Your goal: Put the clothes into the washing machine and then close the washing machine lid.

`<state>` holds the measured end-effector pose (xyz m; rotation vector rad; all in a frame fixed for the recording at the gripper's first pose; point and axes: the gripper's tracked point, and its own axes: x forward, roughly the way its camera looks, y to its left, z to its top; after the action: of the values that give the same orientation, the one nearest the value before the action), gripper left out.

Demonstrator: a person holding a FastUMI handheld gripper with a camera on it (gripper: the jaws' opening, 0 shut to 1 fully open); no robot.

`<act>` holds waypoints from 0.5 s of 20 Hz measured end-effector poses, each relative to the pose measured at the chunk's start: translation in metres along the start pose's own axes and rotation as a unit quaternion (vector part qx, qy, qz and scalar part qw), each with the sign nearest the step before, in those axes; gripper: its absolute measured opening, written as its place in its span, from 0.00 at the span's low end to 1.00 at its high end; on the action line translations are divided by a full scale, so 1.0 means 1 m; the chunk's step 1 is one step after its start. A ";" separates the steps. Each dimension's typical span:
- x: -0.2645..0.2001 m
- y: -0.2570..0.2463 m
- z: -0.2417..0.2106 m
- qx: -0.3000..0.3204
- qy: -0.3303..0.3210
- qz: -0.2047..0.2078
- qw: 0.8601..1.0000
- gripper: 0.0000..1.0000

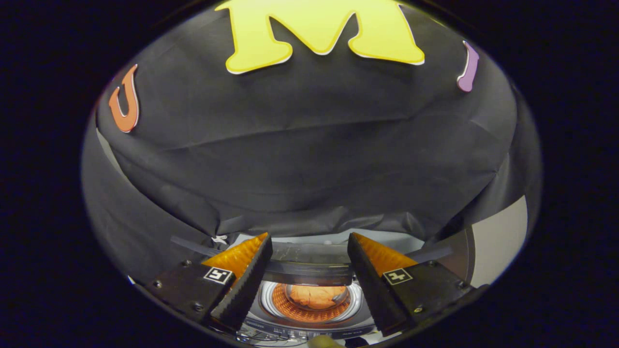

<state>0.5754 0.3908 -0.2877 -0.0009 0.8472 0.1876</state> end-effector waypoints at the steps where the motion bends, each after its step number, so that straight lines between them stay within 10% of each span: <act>1: -0.002 0.000 -0.002 -0.002 -0.002 0.001 1.000 0.98; 10: -0.024 0.000 -0.027 -0.003 -0.003 0.003 1.000 0.98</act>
<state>0.5396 0.3844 -0.2879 -0.0036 0.8407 0.1960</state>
